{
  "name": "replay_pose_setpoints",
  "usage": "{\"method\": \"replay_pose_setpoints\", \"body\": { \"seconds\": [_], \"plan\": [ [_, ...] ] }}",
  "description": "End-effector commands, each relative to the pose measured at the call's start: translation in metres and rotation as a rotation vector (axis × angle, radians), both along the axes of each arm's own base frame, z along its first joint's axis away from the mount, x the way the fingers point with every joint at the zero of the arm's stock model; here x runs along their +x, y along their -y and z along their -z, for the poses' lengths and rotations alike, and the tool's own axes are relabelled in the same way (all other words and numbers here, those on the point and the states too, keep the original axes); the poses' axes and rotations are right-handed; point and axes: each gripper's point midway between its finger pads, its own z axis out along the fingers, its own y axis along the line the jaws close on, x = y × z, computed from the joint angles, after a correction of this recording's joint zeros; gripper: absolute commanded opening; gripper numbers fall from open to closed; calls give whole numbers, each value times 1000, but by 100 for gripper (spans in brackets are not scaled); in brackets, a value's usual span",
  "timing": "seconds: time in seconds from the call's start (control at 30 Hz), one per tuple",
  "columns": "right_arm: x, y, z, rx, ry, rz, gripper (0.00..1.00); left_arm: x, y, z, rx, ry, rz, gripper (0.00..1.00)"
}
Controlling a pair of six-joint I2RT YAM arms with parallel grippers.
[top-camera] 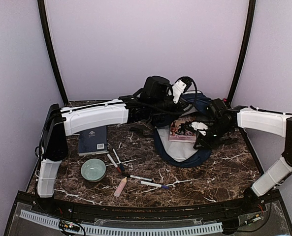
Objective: Pack the student bag
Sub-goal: Move the book to the largest pocket of the bag.
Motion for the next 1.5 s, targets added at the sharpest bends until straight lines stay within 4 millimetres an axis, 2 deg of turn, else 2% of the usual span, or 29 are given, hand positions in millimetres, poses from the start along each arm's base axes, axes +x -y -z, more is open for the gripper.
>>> {"method": "replay_pose_setpoints", "body": {
  "seconds": [0.0, 0.2, 0.3, 0.4, 0.67, 1.07, 1.33, 1.47],
  "plan": [
    [39, -9, -22, -105, 250, -73, 31, -17, -17, -120, -250, 133, 13, 0],
    [54, -20, -13, -190, 351, -149, 35, -18, -17, -121, -253, 131, 16, 0],
    [62, -22, -9, -224, 385, -165, 37, -19, -17, -122, -257, 127, 22, 0],
    [68, -24, 4, -255, 394, -173, 38, -19, -16, -120, -256, 124, 23, 0],
    [91, -22, 20, -332, 476, -162, 37, -20, -15, -119, -259, 120, 28, 0],
    [144, -14, 17, -409, 607, -15, 32, -21, -15, -119, -261, 106, 36, 0],
    [157, -15, 23, -382, 606, 35, 30, -23, -13, -115, -268, 82, 47, 0],
    [154, -14, 29, -387, 596, 30, 30, -23, -13, -114, -267, 78, 48, 0]
  ]
}}
